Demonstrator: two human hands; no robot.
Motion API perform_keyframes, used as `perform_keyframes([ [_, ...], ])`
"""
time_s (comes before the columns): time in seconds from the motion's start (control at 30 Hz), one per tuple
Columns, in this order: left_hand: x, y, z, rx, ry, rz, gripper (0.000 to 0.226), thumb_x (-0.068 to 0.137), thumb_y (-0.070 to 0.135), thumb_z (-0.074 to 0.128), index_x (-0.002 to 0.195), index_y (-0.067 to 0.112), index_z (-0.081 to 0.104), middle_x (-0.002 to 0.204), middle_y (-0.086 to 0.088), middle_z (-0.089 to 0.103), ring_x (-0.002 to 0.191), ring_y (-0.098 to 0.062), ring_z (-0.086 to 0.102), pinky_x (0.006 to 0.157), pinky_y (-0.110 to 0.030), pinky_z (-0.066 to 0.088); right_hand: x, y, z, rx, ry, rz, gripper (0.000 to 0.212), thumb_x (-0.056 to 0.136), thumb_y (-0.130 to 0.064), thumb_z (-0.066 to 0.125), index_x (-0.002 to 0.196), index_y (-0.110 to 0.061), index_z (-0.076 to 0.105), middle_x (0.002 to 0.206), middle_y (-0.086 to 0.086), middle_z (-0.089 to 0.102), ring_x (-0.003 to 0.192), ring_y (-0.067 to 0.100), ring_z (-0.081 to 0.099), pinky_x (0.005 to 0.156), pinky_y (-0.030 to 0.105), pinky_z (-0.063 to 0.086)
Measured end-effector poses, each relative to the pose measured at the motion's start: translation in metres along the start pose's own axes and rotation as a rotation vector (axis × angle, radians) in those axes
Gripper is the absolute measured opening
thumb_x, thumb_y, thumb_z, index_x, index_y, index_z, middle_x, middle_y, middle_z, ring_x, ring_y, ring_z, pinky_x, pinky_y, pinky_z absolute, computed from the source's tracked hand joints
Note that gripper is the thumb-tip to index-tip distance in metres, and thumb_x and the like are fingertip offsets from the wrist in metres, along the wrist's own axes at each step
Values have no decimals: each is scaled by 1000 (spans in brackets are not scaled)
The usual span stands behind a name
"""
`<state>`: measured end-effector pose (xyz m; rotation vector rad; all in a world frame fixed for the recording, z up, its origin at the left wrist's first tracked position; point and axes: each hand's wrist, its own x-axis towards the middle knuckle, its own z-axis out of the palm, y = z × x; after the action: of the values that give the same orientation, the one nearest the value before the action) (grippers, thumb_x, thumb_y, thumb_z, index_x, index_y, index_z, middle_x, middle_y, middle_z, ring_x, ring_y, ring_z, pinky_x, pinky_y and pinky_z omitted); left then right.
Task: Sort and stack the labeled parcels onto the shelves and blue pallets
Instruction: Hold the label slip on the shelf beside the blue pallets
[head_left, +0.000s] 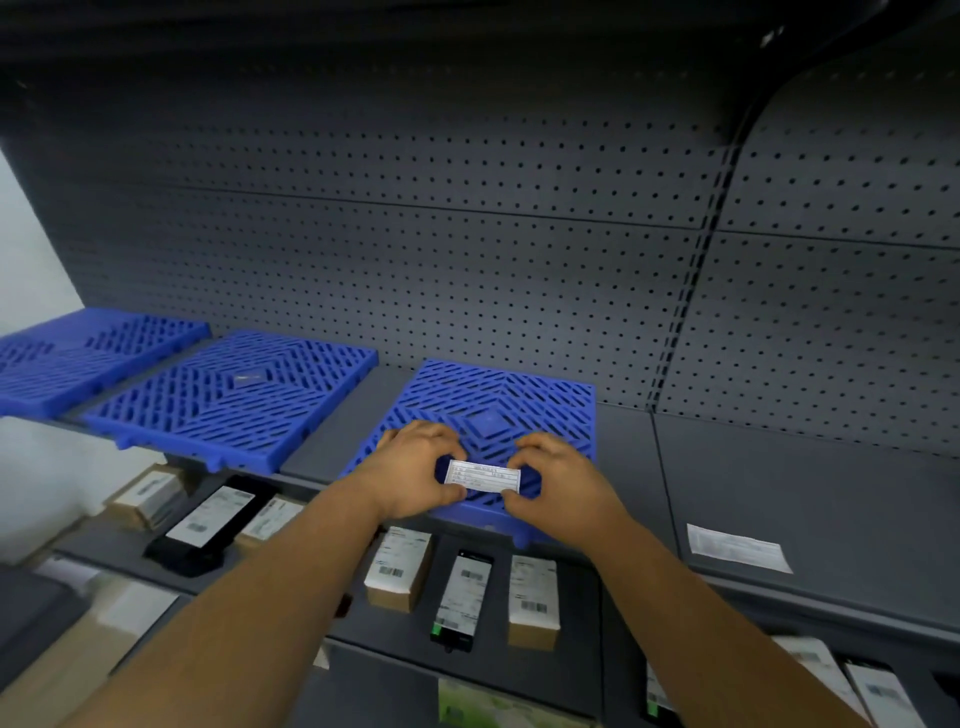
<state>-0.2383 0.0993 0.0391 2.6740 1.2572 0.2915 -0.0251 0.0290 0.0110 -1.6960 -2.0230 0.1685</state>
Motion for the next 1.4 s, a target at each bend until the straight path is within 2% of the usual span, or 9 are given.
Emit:
perform_keyframes([
  [0.13,5,-15,-2,-6,-13,-4,51,82,43,70,129,31,54,141,11,42,134,-14,29,107,-36,20,9,-9,7,-29,-6,24,41,85,-36,68,121,-17,62,138,-2,47,126,16,45,105,38,38],
  [0.27,8,-20,-7,-75,-51,-37,75,81,48,70,146,34,34,155,10,23,144,-15,15,115,-44,13,9,-6,-3,-13,-14,78,54,86,-44,66,134,-22,51,141,-6,43,127,16,43,107,37,36],
  [0.4,19,-6,-12,-107,-12,26,68,87,53,61,146,33,34,155,10,25,143,-14,17,116,-41,12,-4,10,-31,-22,8,145,54,88,-46,64,135,-25,50,147,-8,38,134,14,37,110,32,34],
  [0.53,35,41,2,-65,59,174,65,91,58,52,147,30,34,154,8,28,142,-14,19,115,-37,13,-38,40,-60,-85,29,221,53,87,-44,65,134,-22,54,142,-5,46,130,15,43,109,30,35],
  [0.67,50,104,34,-21,-14,325,70,90,62,50,148,30,31,156,8,26,143,-14,17,117,-37,11,-83,68,-80,-120,47,321,54,79,-45,68,124,-16,63,130,0,57,122,20,52,106,33,40],
  [0.87,63,183,67,-13,-88,394,67,90,60,50,147,29,34,155,6,27,144,-15,16,116,-39,12,-138,105,-113,-133,49,428,51,80,-40,71,127,-22,61,135,-5,53,127,15,45,108,28,35],
  [1.0,69,213,82,4,-96,397,66,90,60,50,145,26,38,153,6,31,142,-14,19,115,-37,13,-157,127,-122,-125,9,451,59,72,-48,66,124,-19,64,135,-2,53,127,17,47,108,32,36],
  [1.17,75,228,93,8,-103,346,65,90,58,51,145,25,38,152,6,32,141,-13,19,114,-36,12,-161,143,-120,-137,-34,391,52,79,-36,73,127,-18,62,142,0,46,132,16,41,110,27,31],
  [1.4,77,227,93,31,-183,252,65,88,59,53,143,25,43,153,6,29,141,-14,18,113,-38,14,-158,155,-117,-185,-40,339,49,82,-39,69,126,-20,63,143,1,46,132,16,40,110,27,25],
])
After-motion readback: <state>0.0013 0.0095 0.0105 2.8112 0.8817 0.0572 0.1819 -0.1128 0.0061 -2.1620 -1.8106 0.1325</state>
